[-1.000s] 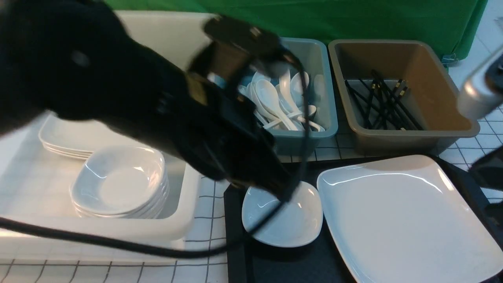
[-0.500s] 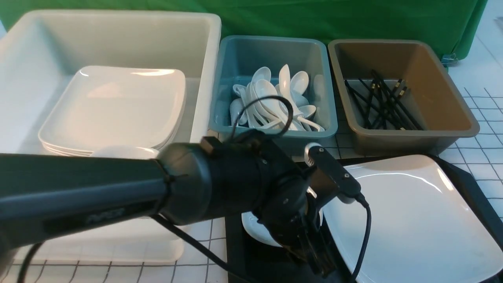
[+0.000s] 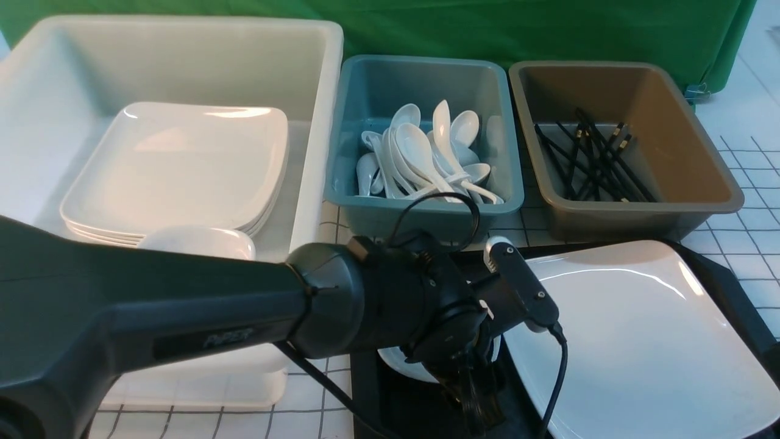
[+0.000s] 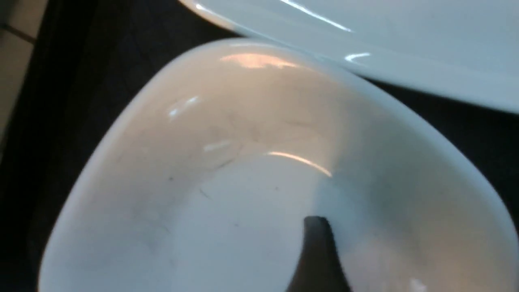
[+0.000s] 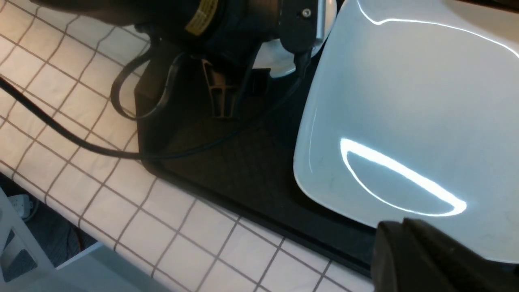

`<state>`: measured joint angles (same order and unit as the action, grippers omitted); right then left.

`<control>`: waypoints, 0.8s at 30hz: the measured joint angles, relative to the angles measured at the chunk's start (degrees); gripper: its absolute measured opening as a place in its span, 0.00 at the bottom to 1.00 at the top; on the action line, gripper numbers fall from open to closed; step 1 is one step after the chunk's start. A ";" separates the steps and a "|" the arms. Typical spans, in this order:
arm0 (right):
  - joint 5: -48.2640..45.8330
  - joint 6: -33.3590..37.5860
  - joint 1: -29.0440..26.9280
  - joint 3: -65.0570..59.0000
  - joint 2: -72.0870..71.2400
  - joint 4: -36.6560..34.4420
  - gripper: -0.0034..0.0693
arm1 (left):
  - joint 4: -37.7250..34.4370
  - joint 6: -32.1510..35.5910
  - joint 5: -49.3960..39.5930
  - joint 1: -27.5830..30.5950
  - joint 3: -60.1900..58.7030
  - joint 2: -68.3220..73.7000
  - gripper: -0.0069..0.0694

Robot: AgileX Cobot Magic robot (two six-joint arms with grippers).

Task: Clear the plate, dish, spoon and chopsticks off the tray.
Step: Use the left arm to grab a small plate from the dinner plate

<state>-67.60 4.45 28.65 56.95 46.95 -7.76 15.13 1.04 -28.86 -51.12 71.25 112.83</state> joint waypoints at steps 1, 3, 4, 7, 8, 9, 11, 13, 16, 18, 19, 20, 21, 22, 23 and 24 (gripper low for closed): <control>0.12 0.00 0.00 0.00 0.00 0.00 0.05 | 0.27 0.00 0.00 0.00 0.00 0.00 0.56; 0.42 0.10 0.00 0.00 0.00 -0.06 0.05 | 0.59 0.00 -0.33 0.00 0.00 0.05 0.44; 0.54 0.10 0.00 0.00 0.00 -0.06 0.05 | 1.07 0.11 -0.61 0.00 0.00 0.07 0.36; 0.75 0.41 0.00 0.00 0.00 -0.06 0.05 | 1.93 0.38 -1.11 -0.27 0.56 -0.59 0.26; 0.81 0.65 0.00 0.00 0.00 -0.06 0.05 | 1.93 0.44 -1.80 -0.27 0.63 -1.10 0.24; 0.87 0.71 0.00 0.00 0.00 -0.06 0.05 | 1.84 0.44 -2.24 -0.21 0.68 -1.37 0.24; 0.86 1.13 0.00 0.00 0.00 -0.06 0.05 | 0.92 0.44 -3.58 -0.21 0.74 -2.42 0.22; 0.91 1.31 0.00 0.00 0.00 -0.06 0.05 | -0.29 0.44 -4.80 -0.21 0.74 -4.21 0.19; 1.26 1.42 0.00 0.00 0.00 -0.06 0.05 | -1.84 0.00 -5.62 -0.21 0.68 -6.91 0.14; 1.89 1.48 0.00 0.00 0.00 -0.11 0.05 | -3.75 -1.04 -7.28 -0.21 0.45 -10.97 0.13; 2.21 1.48 0.00 0.00 0.00 -0.11 0.05 | -4.29 -1.04 -7.90 -0.21 0.38 -12.84 0.12; 2.52 1.48 0.00 0.00 0.00 -0.11 0.05 | -4.74 -1.04 -8.24 -0.21 0.38 -14.84 0.12; 3.03 1.52 0.00 0.00 0.00 -0.51 0.05 | -5.13 -1.35 -8.59 -0.21 0.65 -17.79 0.12; 3.33 1.61 0.00 0.00 0.00 -0.81 0.05 | -5.32 -1.42 -9.07 -0.21 1.02 -19.07 0.12; 3.95 1.75 0.00 0.00 0.00 -1.83 0.05 | -5.31 -1.54 -9.55 -0.21 1.47 -21.21 0.12; 4.47 1.99 0.00 0.00 0.00 -3.02 0.05 | -5.31 -1.61 -10.11 -0.16 2.01 -22.90 0.12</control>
<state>-63.13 6.44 28.65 56.95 46.95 -10.77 9.82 -0.57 -38.96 -51.28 73.27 89.93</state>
